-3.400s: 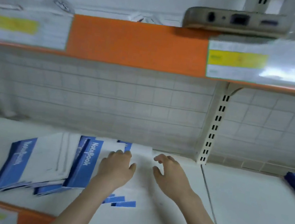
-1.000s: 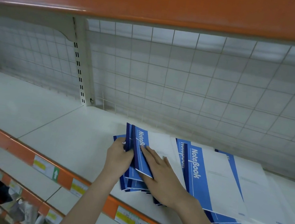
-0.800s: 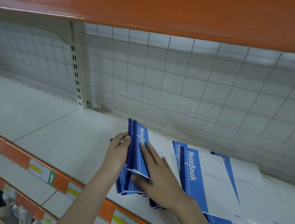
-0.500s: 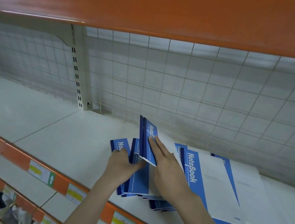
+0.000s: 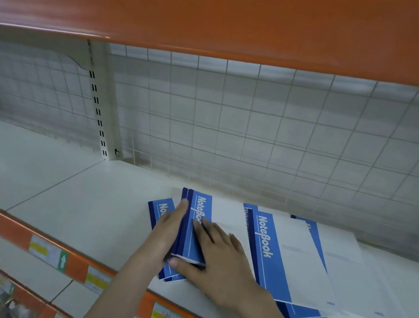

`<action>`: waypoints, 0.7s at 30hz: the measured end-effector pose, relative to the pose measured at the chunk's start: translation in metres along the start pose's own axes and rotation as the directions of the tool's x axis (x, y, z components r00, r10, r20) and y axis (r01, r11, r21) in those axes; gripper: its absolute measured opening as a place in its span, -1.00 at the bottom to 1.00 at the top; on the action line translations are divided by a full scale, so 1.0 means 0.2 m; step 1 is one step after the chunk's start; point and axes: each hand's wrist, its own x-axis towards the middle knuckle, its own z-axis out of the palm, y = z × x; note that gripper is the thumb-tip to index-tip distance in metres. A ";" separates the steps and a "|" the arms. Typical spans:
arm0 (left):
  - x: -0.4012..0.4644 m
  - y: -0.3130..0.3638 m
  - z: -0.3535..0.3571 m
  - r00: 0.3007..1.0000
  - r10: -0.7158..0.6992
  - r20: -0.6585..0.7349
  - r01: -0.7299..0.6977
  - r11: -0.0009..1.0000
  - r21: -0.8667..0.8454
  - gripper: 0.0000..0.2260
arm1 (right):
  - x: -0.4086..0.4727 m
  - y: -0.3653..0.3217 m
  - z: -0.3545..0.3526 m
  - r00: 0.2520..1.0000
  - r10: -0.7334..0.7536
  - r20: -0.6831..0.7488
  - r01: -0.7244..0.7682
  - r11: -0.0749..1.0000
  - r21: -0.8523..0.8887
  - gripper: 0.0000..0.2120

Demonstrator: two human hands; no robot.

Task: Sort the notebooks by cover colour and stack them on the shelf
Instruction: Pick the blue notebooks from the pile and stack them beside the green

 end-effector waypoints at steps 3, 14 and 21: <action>-0.01 -0.03 0.00 0.997 0.080 0.011 -0.081 0.995 0.059 -0.77 | -0.01 0.02 -0.01 0.997 0.030 -0.065 -0.023 0.994 0.107 -0.27; -0.08 0.06 0.07 0.835 0.546 0.066 -0.541 0.837 -0.079 -0.74 | -0.03 0.20 -0.31 0.861 0.437 -0.262 -0.043 0.575 0.817 -0.87; -0.11 0.08 0.17 0.785 0.608 0.116 -0.593 0.792 -0.143 -0.74 | -0.07 0.20 -0.29 0.796 0.443 -0.412 0.177 0.482 0.858 -0.86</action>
